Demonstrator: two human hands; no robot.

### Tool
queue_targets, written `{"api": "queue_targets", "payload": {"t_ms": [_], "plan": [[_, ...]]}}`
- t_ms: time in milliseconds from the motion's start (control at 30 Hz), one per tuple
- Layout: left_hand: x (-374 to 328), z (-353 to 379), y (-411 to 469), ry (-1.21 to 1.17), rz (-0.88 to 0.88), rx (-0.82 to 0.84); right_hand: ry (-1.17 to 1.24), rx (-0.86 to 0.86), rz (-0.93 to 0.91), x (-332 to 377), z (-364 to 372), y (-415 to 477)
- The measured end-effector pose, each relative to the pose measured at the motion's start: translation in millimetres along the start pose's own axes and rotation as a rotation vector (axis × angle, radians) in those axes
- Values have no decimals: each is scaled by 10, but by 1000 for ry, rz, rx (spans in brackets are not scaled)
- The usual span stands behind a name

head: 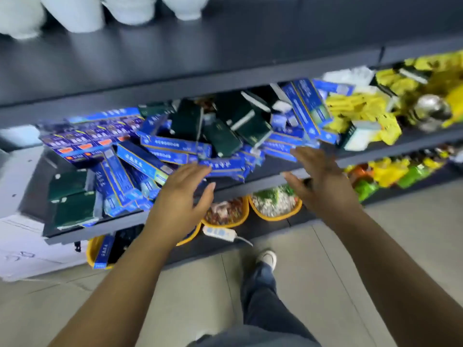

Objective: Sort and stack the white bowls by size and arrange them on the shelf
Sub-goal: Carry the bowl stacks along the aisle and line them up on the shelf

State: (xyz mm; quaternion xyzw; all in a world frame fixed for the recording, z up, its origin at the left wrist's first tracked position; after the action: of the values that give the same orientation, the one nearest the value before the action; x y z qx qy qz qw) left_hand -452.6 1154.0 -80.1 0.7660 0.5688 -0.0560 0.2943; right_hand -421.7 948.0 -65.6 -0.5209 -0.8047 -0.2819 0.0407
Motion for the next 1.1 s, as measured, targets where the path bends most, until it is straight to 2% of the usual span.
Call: {"api": "queue_targets", "payload": {"t_ms": [167, 367, 633, 867, 967, 1100], "plan": [[-291, 497, -637, -101, 26, 110, -93, 42, 298, -417, -56, -1370], [-911, 1284, -955, -188, 116, 408, -155, 87, 755, -835, -374, -2972], [-2256, 2158, -1164, -267, 461, 565, -121, 23, 1251, -1049, -875, -4646], [-3374, 2821, -1228, -201, 635, 709, -99, -51, 1490, -1446, -1301, -5710], [-3762, 3085, -1228, -185, 634, 781, -81, -75, 1535, -1737, -1535, -5974], [-4170, 3333, -1048, -150, 589, 789, -59, -78, 1548, -2162, -1851, -6135]]}}
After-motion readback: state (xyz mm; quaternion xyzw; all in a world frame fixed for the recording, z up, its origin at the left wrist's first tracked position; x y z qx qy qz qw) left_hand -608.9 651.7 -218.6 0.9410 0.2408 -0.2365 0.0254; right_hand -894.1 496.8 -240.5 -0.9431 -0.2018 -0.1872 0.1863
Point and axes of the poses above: each hand's wrist, its own y-axis towards the middle knuckle, its own z-axis out of the palm, x = y × z, the point moved 9 cm from there along y, towards the middle knuckle, and after that the axes turned 4 degrees about x, right-handed, at the moved point
